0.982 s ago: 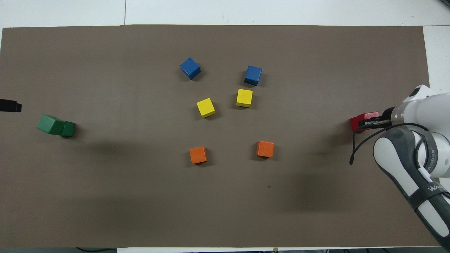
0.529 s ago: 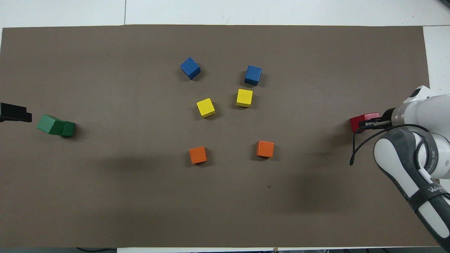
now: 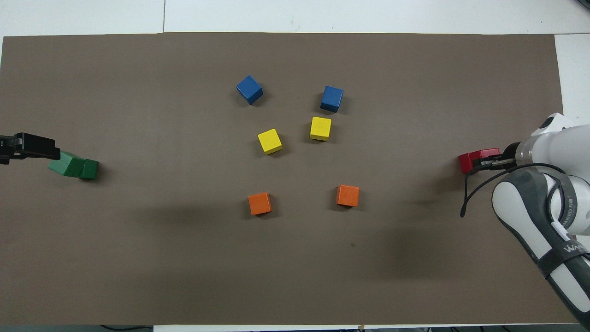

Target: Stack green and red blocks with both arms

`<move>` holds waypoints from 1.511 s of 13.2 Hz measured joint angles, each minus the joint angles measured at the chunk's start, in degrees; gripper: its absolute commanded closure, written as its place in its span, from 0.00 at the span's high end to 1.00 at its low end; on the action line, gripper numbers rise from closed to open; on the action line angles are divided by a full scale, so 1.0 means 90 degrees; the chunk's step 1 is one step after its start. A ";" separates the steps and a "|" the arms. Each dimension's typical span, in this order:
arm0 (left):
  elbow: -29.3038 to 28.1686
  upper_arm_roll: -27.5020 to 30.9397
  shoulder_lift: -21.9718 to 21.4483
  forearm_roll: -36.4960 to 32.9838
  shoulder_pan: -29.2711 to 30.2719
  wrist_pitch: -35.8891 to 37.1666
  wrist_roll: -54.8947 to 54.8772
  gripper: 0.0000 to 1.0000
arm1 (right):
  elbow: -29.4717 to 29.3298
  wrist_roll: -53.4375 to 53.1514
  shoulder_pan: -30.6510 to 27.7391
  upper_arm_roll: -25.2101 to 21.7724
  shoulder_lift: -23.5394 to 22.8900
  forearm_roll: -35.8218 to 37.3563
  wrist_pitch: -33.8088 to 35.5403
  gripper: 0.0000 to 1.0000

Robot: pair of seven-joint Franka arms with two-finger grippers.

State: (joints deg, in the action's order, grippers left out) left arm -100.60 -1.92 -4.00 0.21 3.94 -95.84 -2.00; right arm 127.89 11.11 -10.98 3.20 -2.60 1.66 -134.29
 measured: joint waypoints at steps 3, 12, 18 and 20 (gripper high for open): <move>0.0000 0.0001 0.0000 0.0031 -0.0113 0.0037 0.0038 1.00 | -0.0007 0.0001 0.0001 0.0001 0.0001 0.0000 -0.0031 1.00; 0.0308 0.0012 0.0033 0.0034 -0.0298 -0.0045 0.0134 1.00 | -0.1538 -0.0422 0.0478 0.0102 0.0427 -0.0007 0.1734 1.00; 0.0309 0.0012 0.0041 0.0034 -0.0303 -0.0060 0.0134 1.00 | -0.2331 -0.0428 0.0510 0.0121 0.1012 -0.0013 0.3452 1.00; 0.0309 0.0012 0.0041 0.0034 -0.0303 -0.0039 0.0134 1.00 | -0.2530 -0.0437 0.0510 0.0121 0.0966 -0.0013 0.3608 1.00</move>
State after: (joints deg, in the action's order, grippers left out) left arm -97.83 -1.81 -3.63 0.51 1.21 -96.20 -0.80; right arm 105.13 7.18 -6.39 4.29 6.09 1.55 -101.82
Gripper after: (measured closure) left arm 0.000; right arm 0.000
